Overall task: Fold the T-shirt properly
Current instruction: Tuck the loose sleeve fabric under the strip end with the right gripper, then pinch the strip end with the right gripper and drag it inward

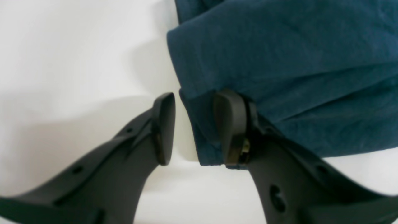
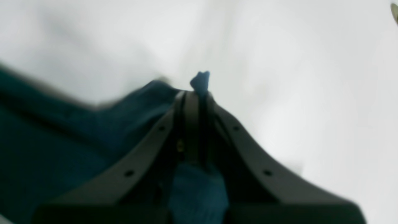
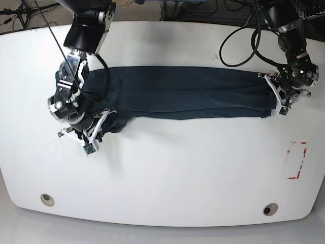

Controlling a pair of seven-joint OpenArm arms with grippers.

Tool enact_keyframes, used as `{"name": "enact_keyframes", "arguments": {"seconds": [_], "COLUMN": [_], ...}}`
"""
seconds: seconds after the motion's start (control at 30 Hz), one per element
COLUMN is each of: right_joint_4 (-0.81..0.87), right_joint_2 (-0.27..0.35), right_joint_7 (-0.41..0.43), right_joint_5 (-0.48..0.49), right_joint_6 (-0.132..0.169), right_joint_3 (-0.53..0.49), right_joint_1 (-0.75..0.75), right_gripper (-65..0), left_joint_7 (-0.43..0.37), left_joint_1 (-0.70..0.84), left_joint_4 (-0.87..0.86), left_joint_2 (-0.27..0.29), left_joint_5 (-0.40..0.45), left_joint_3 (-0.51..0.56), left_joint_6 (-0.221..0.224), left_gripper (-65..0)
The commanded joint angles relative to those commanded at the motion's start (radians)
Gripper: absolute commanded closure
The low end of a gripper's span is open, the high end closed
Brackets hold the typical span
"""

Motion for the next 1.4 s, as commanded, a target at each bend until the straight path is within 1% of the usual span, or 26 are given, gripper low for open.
{"name": "enact_keyframes", "arguments": {"seconds": [0.17, 0.3, 0.37, 0.53, 0.57, 0.7, 1.0, 1.13, 1.23, 1.3, 1.37, 1.4], "right_joint_4": [0.098, 0.124, 0.130, 0.130, 0.130, 0.130, 0.126, 0.123, 0.123, 0.123, 0.126, 0.126], "right_joint_2": [-0.041, -0.054, -0.054, -0.025, -0.014, 0.003, 0.046, 0.074, 0.104, 0.117, 0.132, 0.138], "right_joint_7": [-0.061, -0.089, -0.106, -0.150, -0.161, -0.170, -0.204, -0.222, -0.224, -0.224, -0.224, -0.224], "right_joint_5": [0.000, 0.003, 0.029, 0.163, 0.210, 0.328, 0.502, 0.535, 0.562, 0.580, 0.600, 0.606], "right_joint_6": [0.000, 0.000, 0.000, 0.000, 0.000, 0.000, 0.000, 0.000, 0.000, 0.000, 0.000, 0.000], "right_joint_3": [-0.003, -0.006, -0.023, -0.052, -0.054, -0.054, -0.057, -0.106, -0.173, -0.212, -0.245, -0.255], "right_joint_1": [-0.083, -0.124, -0.146, -0.186, -0.192, -0.199, -0.233, -0.238, -0.239, -0.241, -0.241, -0.241], "right_gripper": [0.0, 0.0, -0.8, -1.3, -1.3, -0.8, -1.4, -1.6, -6.0, -12.7, -23.9, -27.9], "left_joint_7": [0.000, 0.000, 0.000, -0.002, -0.002, -0.002, -0.002, -0.002, -0.002, -0.003, -0.003, -0.003], "left_joint_1": [0.005, 0.005, 0.006, 0.015, 0.017, 0.017, 0.018, 0.018, 0.018, 0.018, 0.018, 0.018], "left_joint_4": [0.000, 0.000, 0.000, -0.002, -0.002, -0.002, -0.002, -0.002, -0.002, -0.002, -0.002, -0.002], "left_joint_2": [0.000, 0.000, 0.000, 0.000, 0.000, 0.000, 0.002, 0.002, 0.003, 0.003, 0.005, 0.005], "left_joint_5": [0.000, 0.000, 0.000, 0.000, 0.000, 0.000, 0.000, 0.000, 0.000, 0.000, 0.000, 0.000], "left_joint_3": [0.000, 0.000, 0.000, 0.000, 0.002, 0.002, 0.002, 0.002, 0.002, 0.002, 0.002, 0.002], "left_joint_6": [0.000, 0.000, 0.000, 0.000, 0.000, 0.000, 0.000, 0.000, 0.000, 0.000, 0.000, 0.000], "left_gripper": [-21.5, -21.5, -21.5, -21.5, -21.5, -21.5, -21.5, -21.5, -21.5, -21.5, -21.5, -21.5]}}
